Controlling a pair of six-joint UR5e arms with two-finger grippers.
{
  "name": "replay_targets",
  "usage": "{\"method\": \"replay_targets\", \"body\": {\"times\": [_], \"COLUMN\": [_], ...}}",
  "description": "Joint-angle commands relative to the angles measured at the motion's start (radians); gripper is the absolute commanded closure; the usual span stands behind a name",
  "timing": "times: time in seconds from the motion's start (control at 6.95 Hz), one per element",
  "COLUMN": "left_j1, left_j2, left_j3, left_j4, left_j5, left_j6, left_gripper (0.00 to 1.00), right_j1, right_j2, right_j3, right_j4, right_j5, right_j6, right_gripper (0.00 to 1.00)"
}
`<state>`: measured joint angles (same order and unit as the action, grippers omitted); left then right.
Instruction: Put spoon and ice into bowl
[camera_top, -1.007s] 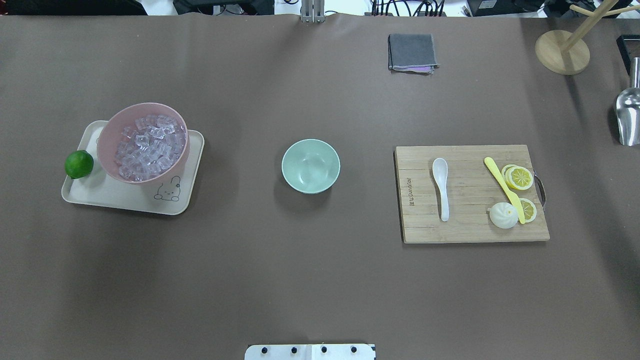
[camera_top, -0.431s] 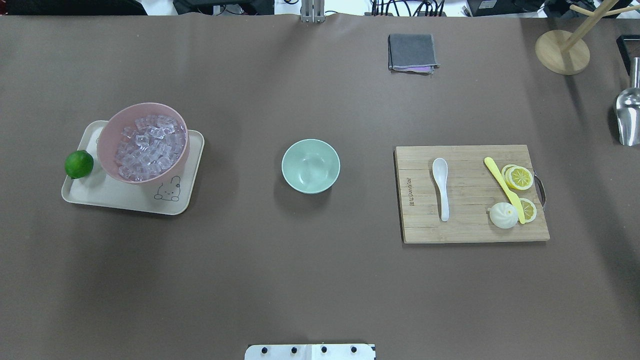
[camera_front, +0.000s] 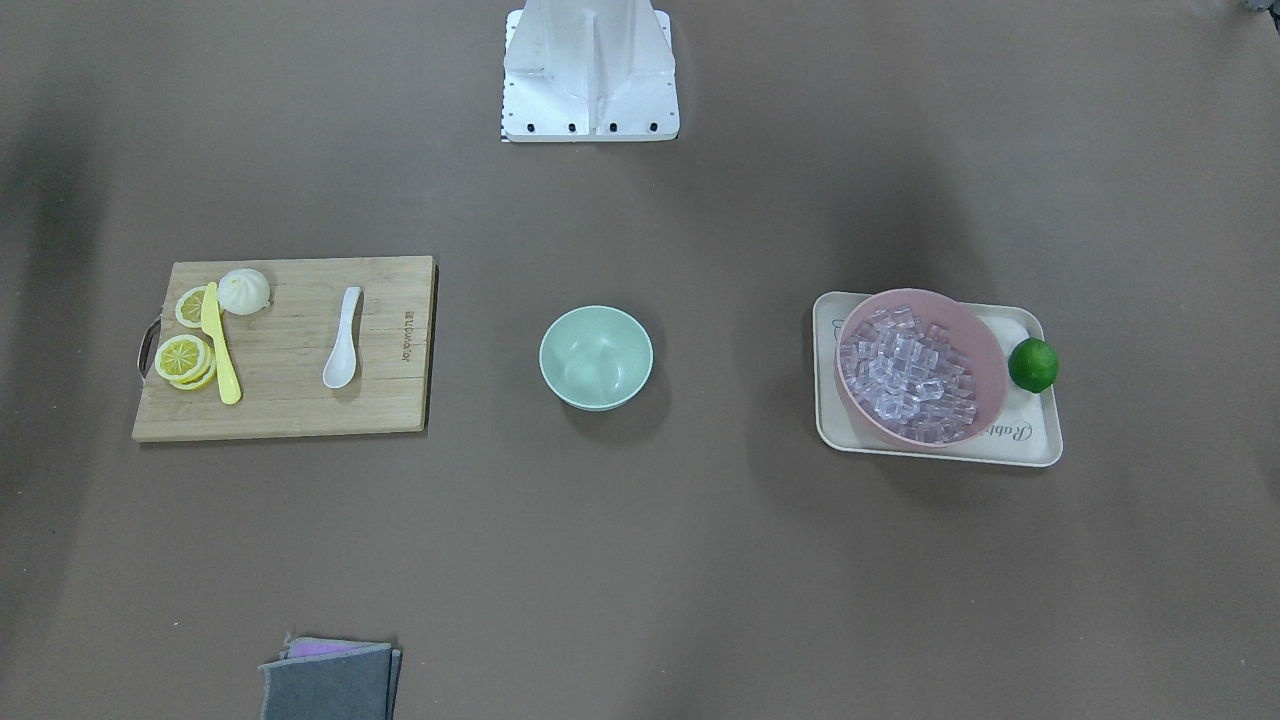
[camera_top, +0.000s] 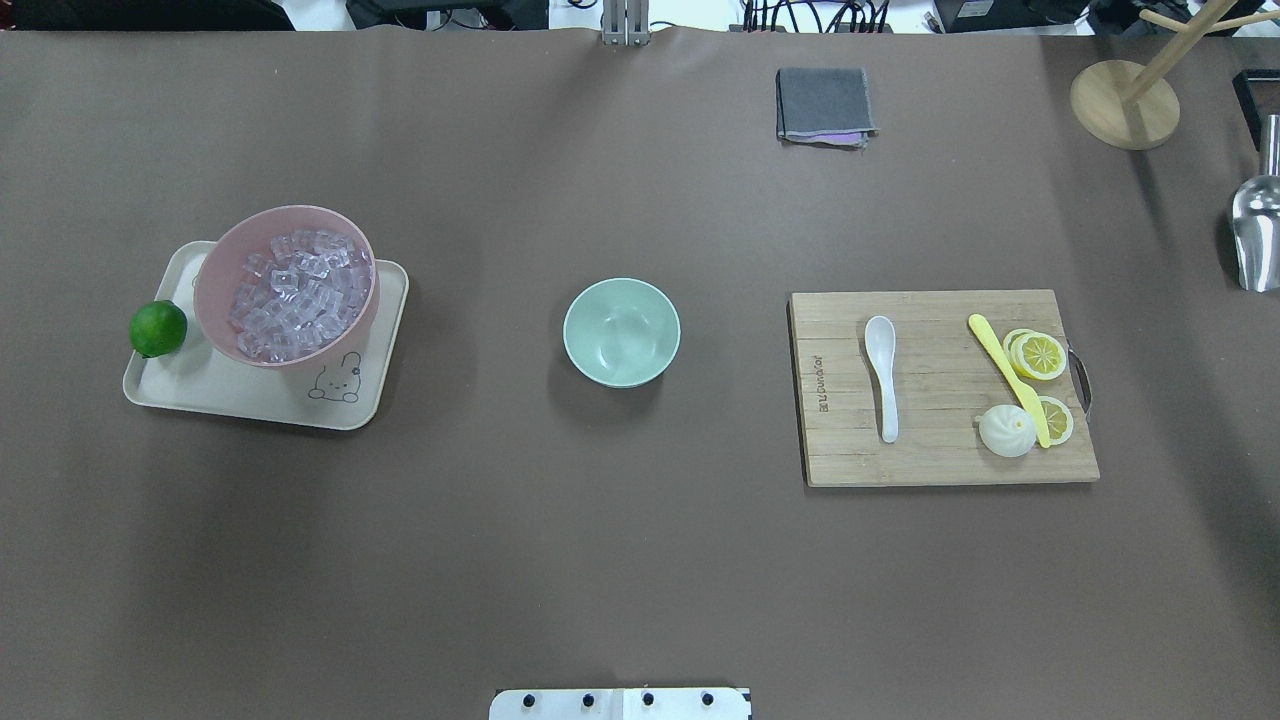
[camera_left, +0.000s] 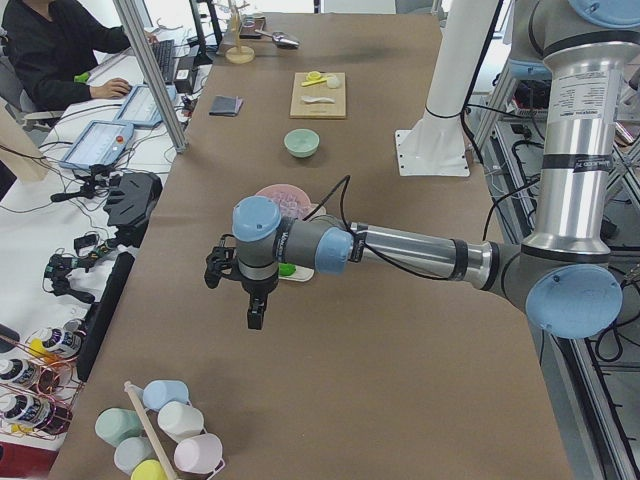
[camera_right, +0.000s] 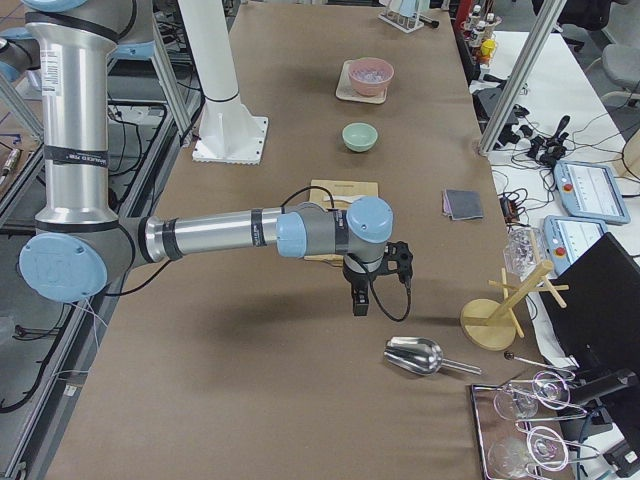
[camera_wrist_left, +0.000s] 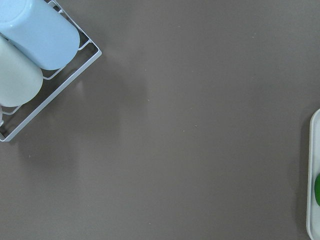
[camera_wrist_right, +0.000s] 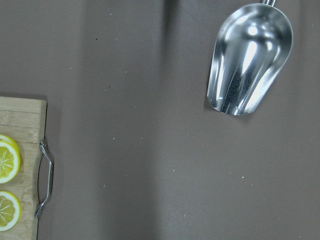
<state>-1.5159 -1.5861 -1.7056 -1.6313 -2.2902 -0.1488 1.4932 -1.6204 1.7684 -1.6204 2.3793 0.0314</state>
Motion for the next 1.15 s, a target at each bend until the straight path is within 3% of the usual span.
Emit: {"method": "replay_targets", "body": {"times": [0.0,0.72,1.01], "left_j1": [0.0,0.005,0.031], "left_j2": [-0.003,-0.058,-0.127], "left_j3": [-0.002,-0.044,-0.071], "left_j4": [-0.001,-0.004,-0.11], "left_j5": [0.0,-0.002,-0.096], "left_j6": [0.0,-0.009,-0.008], "left_gripper": [0.02,0.02,0.02], "right_j1": [-0.001,-0.001,-0.001], "right_j2": [-0.001,0.001,0.001], "right_j3": [0.002,0.002,0.002], "right_j4": [0.001,0.001,0.001], "right_j5": [0.001,0.003,0.003], "right_j6": [-0.008,0.001,0.001], "right_gripper": [0.0,0.0,0.0]}}
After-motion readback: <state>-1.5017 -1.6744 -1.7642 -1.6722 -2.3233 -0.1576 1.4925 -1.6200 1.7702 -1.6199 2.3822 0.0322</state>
